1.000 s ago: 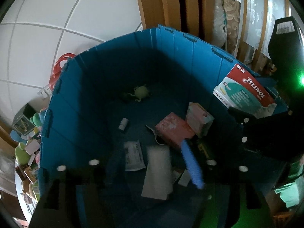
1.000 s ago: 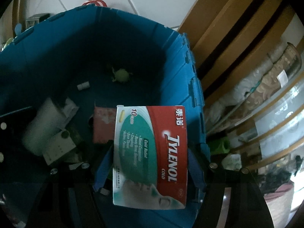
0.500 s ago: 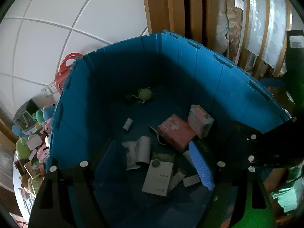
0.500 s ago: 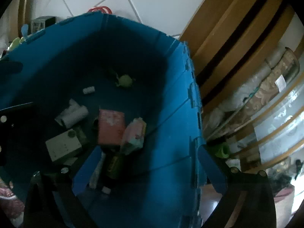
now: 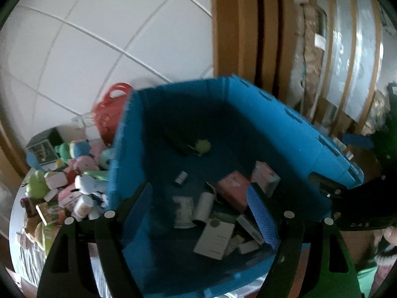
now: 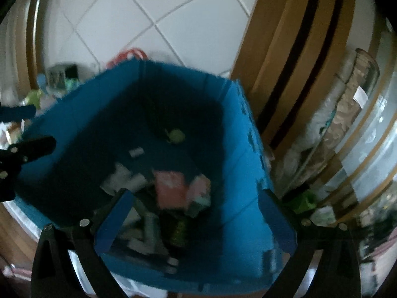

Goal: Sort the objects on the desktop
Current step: 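Open both tools to drop the roll and Tylenol box into the crate, then move both tools back over the heap on the sheet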

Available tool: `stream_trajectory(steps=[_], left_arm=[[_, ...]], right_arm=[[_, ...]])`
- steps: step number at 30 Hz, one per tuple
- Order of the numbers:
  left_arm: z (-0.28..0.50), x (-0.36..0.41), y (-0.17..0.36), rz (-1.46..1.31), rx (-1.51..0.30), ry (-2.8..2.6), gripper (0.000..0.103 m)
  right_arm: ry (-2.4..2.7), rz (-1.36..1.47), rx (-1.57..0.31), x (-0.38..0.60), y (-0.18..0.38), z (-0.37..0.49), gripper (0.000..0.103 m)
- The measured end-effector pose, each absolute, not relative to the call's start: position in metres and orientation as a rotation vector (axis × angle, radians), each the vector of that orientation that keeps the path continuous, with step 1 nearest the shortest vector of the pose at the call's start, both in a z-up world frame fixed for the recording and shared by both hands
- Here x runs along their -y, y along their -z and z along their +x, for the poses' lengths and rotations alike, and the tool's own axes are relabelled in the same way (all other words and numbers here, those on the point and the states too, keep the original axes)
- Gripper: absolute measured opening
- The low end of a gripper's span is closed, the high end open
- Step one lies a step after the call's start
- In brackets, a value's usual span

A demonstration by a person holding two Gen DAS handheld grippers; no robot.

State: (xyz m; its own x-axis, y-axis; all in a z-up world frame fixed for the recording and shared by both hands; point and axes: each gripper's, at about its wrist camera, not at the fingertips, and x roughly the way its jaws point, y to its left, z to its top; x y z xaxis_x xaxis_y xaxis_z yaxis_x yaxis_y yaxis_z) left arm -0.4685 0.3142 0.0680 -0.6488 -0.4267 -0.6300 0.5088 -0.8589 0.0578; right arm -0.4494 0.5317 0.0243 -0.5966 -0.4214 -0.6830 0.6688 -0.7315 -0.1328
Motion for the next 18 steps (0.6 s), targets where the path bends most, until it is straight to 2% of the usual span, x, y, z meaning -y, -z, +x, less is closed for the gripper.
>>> stream_trajectory(steps=[2, 7, 18], left_arm=[[-0.451, -0.306, -0.075, 0.85, -0.169, 2.435, 0.079], [-0.4, -0.274, -0.085, 0.757, -0.178, 2.361, 0.09], [-0.258, -0.164, -0.069, 0.702, -0.232, 2.219, 0.09]], right_arm=[[2.292, 0.808, -0.465, -0.522, -0.035, -0.436, 0.103], [2.24, 0.726, -0.435, -0.481, -0.047, -0.401, 0.103], [2.12, 0.576, -0.384, -0.344, -0.073, -0.301, 0.103]])
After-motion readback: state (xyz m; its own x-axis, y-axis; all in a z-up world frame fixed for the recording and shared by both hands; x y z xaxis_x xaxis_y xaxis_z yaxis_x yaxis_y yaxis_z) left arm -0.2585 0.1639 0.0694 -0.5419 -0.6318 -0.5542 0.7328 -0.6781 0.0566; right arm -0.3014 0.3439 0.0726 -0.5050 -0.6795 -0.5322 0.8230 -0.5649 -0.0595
